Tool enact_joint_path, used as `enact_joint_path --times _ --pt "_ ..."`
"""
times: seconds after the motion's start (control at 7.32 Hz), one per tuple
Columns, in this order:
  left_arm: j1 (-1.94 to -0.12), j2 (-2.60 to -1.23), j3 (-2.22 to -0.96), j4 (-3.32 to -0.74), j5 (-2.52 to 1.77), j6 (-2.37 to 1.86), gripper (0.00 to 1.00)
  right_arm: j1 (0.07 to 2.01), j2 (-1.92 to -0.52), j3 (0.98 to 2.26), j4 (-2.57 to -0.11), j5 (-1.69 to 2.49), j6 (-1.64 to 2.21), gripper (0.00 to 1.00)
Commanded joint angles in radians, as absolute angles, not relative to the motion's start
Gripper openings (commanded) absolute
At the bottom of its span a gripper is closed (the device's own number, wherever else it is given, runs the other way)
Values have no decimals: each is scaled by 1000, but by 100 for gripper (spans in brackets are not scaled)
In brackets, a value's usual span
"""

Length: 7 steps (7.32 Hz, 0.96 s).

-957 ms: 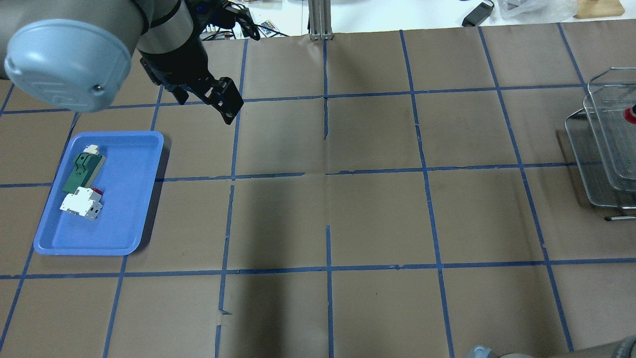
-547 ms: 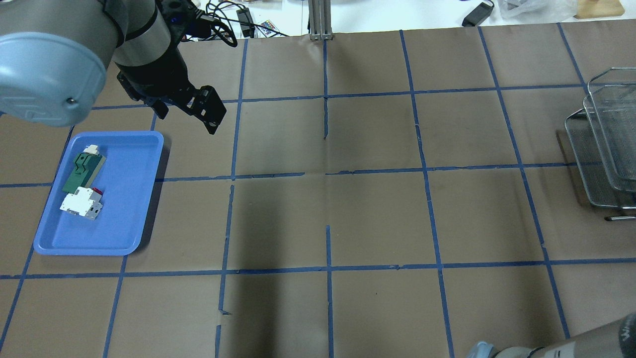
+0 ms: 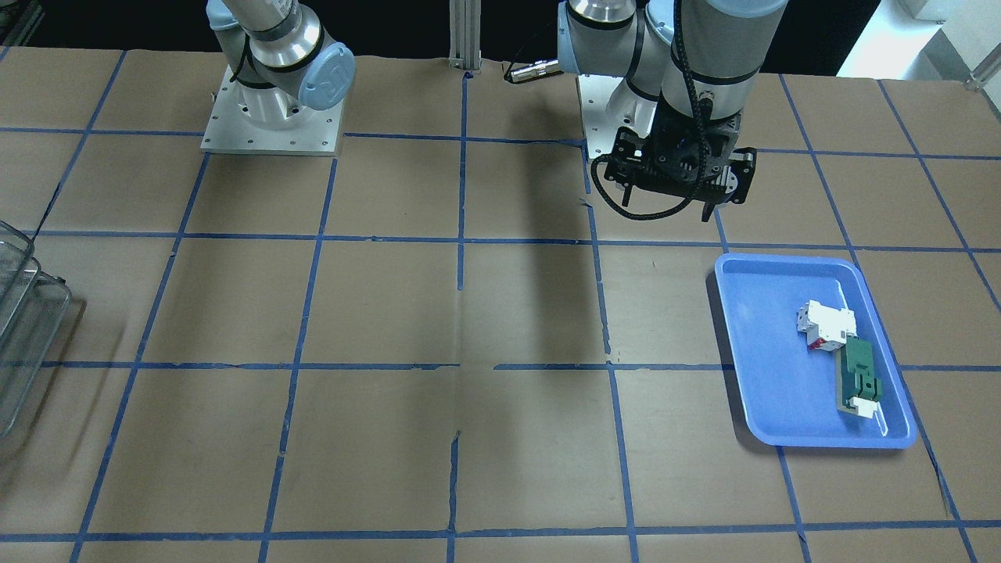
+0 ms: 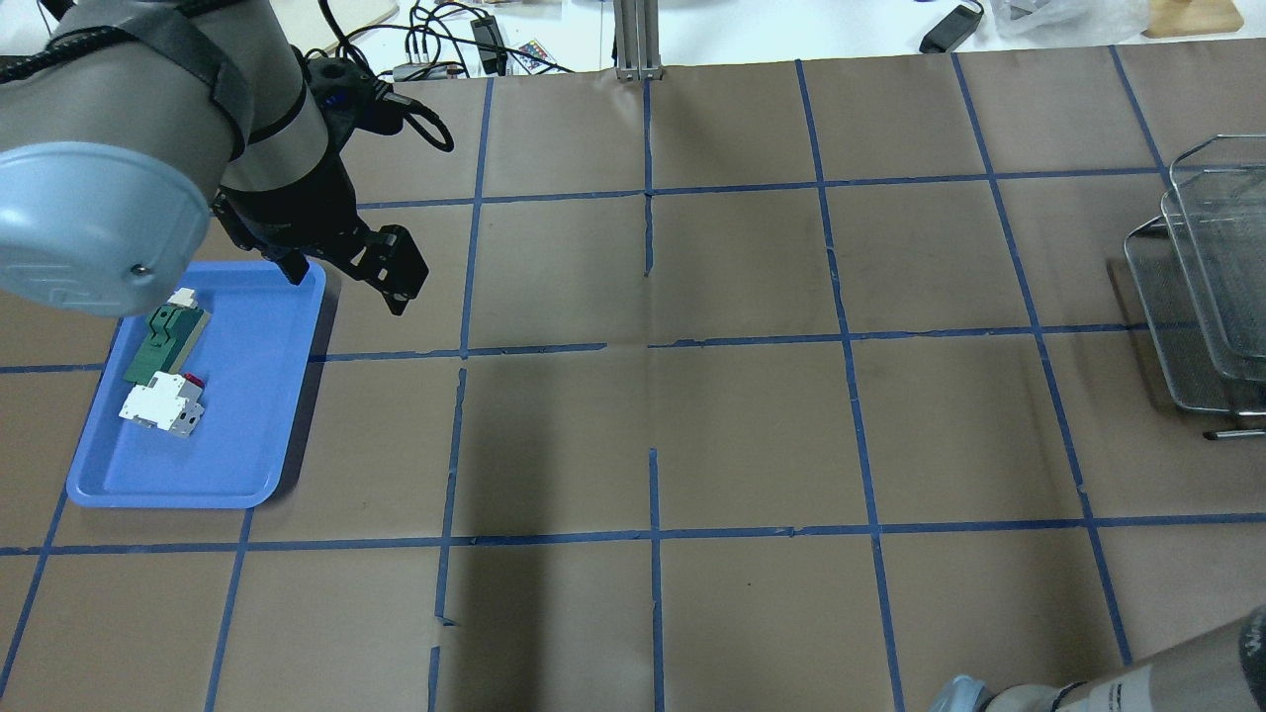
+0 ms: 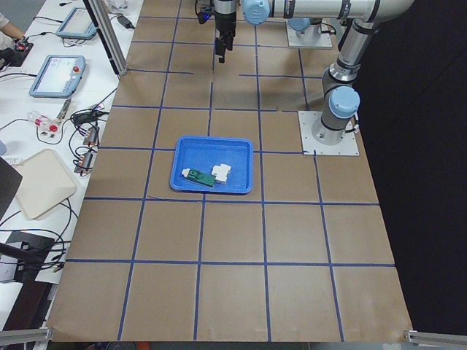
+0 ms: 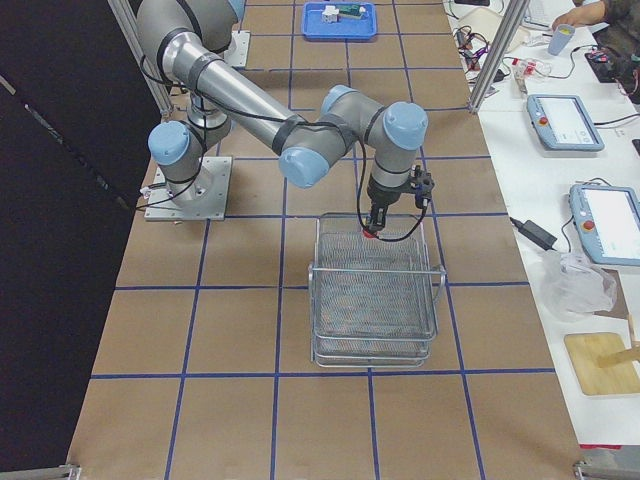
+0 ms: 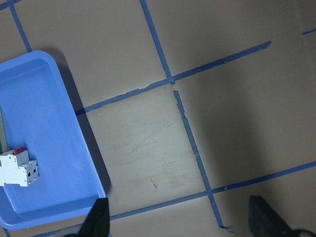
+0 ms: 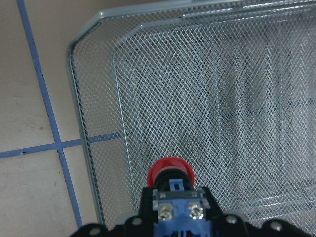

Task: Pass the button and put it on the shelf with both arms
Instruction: 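Lower the button into the mesh basket with the right gripper while the left arm retracts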

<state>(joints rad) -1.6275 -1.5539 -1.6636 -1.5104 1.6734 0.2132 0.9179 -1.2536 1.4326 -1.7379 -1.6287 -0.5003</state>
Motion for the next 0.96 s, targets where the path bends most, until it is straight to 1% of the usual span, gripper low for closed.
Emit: enact_joint_path --times 0.0,0.14,0.27,0.41,0.68,0.82 --pt "-1556 -1568 -1635 -1505 1532 68 100 917 -1233 1433 -1738 -1631 -505 31" --pt "-1549 -1591 -1590 -1500 1535 63 100 917 -1233 1427 -1738 -1631 -505 51" --pt "-1548 -1607 -1548 -1511 1537 19 100 917 -1233 1427 -1736 -1622 -506 95" --pt "-1549 -1618 -1528 -1511 1531 -82 100 917 -1230 1428 -1735 -1631 -506 100" --pt "-1552 -1617 -1540 -1522 1539 -106 100 916 -1241 1425 -1718 -1634 -506 100" --pt "-1552 -1618 -1543 -1522 1537 -107 100 917 -1273 1417 -1672 -1634 -506 100"
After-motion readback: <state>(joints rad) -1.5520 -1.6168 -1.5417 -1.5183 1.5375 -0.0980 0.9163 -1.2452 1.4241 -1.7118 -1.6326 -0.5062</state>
